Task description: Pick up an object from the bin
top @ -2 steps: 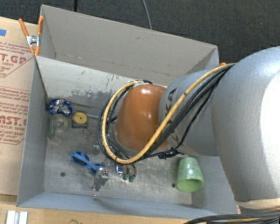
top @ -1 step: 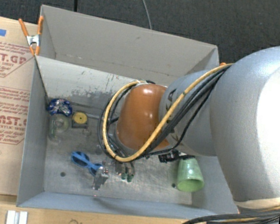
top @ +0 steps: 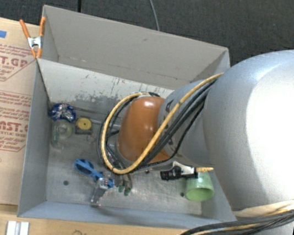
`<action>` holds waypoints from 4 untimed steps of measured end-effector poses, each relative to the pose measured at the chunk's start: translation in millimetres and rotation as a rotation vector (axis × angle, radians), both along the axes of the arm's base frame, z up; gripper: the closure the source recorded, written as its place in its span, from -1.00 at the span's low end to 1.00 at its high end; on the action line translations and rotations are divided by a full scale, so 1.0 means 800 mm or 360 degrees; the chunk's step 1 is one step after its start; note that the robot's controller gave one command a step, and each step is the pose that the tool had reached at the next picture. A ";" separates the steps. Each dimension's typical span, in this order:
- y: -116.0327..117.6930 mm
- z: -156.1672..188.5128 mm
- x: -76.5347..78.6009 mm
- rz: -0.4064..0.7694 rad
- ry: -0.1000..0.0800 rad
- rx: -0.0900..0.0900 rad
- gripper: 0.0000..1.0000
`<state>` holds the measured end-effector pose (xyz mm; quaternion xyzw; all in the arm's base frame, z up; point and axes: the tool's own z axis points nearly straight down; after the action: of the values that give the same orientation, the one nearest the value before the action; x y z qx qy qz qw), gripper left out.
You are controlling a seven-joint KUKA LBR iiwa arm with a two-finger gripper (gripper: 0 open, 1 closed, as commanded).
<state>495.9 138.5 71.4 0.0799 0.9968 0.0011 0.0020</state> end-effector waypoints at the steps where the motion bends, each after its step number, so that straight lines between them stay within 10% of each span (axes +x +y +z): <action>1: 0.001 0.001 0.001 0.0002 0.0004 -0.0001 -1.00; 2: 0.002 0.003 0.000 0.0003 0.0009 0.0001 1.00; 4: 0.003 0.042 0.001 0.0005 0.0006 -0.0001 1.00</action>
Offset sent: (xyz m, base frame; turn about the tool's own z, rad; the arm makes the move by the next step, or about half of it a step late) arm 0.0000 0.0000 0.0000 0.0000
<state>496.5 141.2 104.9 0.0784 0.9969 0.0007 0.0003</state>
